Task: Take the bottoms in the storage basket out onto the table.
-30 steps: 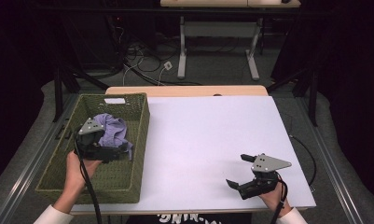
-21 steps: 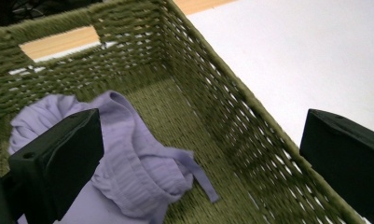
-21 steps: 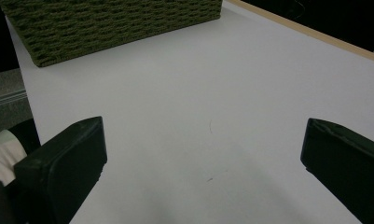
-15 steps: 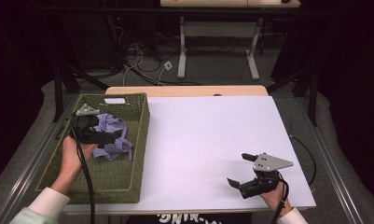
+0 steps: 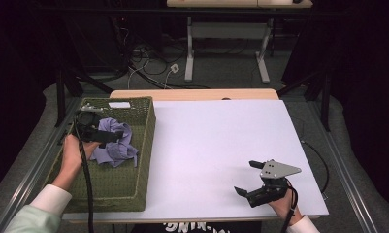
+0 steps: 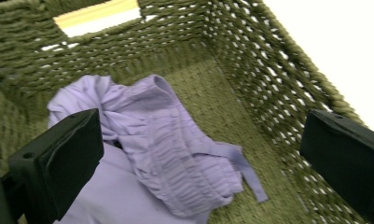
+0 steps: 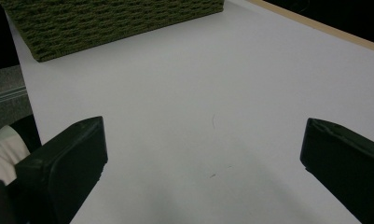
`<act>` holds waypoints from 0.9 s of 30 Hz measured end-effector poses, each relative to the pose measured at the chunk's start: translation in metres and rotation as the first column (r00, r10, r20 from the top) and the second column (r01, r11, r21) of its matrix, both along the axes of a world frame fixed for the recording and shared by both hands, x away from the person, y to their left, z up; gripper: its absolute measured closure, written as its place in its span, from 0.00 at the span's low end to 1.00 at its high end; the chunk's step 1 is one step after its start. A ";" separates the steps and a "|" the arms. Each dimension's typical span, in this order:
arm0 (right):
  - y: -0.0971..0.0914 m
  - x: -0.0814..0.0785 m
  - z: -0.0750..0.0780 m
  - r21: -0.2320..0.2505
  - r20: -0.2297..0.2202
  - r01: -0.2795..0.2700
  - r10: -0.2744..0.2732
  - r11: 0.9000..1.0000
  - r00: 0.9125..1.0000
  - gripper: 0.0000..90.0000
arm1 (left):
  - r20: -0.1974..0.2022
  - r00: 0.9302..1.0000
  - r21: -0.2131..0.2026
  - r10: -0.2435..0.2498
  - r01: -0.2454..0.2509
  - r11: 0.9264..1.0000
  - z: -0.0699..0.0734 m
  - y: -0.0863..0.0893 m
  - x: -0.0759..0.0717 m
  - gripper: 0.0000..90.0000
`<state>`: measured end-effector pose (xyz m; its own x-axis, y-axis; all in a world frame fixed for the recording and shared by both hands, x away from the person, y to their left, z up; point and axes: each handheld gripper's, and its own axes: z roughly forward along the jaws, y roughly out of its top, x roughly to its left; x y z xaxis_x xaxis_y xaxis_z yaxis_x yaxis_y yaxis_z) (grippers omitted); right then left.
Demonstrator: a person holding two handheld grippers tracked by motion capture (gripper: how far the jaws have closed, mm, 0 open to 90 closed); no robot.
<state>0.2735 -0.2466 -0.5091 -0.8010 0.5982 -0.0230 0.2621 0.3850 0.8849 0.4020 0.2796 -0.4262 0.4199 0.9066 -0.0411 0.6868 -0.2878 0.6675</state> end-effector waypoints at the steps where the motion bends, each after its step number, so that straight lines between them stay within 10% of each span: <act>1: 0.000 0.000 0.000 -0.002 0.000 -0.001 0.001 1.000 1.000 0.00 | -0.009 1.000 0.003 0.000 0.000 1.000 0.000 0.001 0.002 0.00; 27: 0.001 0.000 0.000 -0.007 0.003 -0.004 0.004 1.000 1.000 0.01 | -0.057 0.994 0.055 0.088 -0.085 0.995 -0.011 0.015 0.044 0.00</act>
<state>0.2737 -0.2457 -0.5090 -0.8032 0.5950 -0.0298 0.2577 0.3922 0.8830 0.4458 0.2943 -0.4371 0.3377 0.9411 -0.0150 0.7487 -0.2589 0.6102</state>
